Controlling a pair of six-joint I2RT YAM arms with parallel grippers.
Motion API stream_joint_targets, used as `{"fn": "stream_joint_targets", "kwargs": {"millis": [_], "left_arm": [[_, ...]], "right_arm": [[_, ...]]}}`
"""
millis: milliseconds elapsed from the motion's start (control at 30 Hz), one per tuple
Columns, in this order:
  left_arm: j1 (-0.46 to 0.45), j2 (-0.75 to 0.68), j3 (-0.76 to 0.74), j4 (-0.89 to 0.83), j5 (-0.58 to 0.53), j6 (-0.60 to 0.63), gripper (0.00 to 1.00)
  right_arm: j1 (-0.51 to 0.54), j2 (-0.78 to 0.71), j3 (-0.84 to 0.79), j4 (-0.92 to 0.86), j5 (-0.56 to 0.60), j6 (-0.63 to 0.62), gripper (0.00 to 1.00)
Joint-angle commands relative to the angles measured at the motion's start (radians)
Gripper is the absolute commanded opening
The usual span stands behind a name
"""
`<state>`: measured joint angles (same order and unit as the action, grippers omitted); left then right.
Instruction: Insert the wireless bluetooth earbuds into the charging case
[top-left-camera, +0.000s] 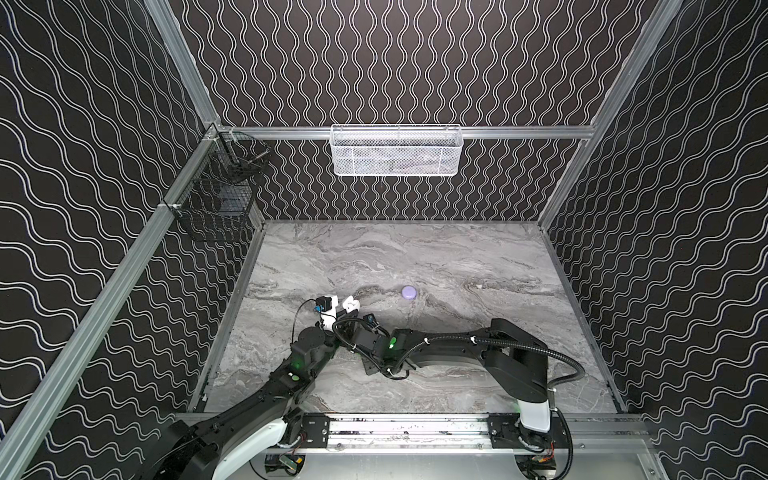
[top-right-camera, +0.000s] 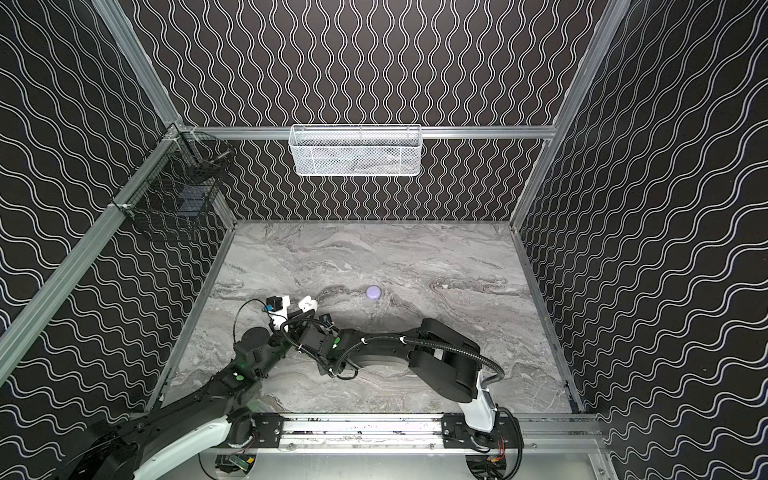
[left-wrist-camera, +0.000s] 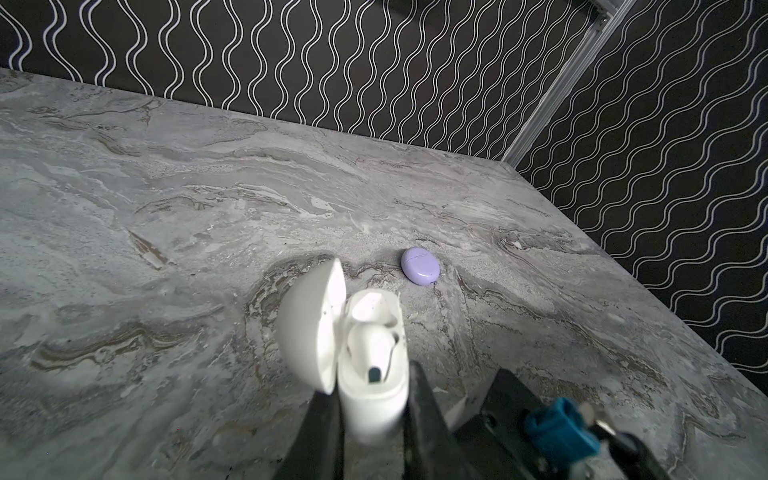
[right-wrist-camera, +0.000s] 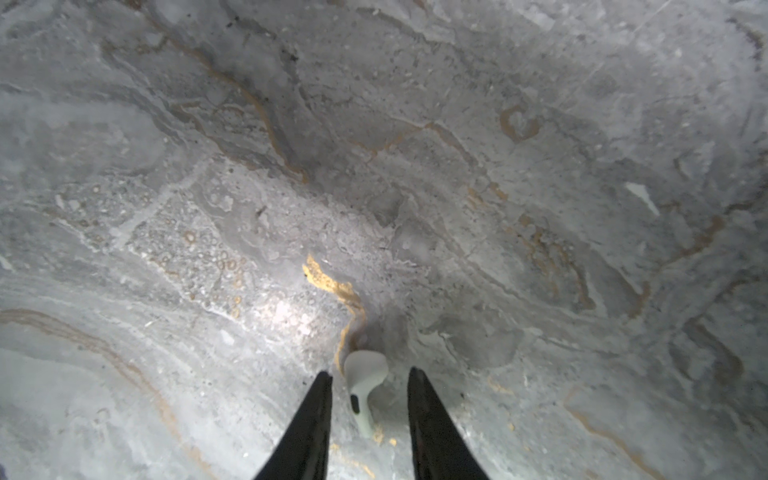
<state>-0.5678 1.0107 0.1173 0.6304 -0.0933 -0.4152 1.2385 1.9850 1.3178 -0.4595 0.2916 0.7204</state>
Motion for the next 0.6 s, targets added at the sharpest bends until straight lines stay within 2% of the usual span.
{"fn": "stream_joint_targets", "kwargs": {"millis": [0, 567], "left_arm": [[0.001, -0.007, 0.004, 0.022, 0.000, 0.007, 0.00], [0.002, -0.026, 0.001, 0.004, -0.019, 0.008, 0.00]], "right_arm": [[-0.002, 0.012, 0.011, -0.018, 0.008, -0.011, 0.34], [-0.008, 0.041, 0.029, -0.013, -0.002, -0.019, 0.33]]}}
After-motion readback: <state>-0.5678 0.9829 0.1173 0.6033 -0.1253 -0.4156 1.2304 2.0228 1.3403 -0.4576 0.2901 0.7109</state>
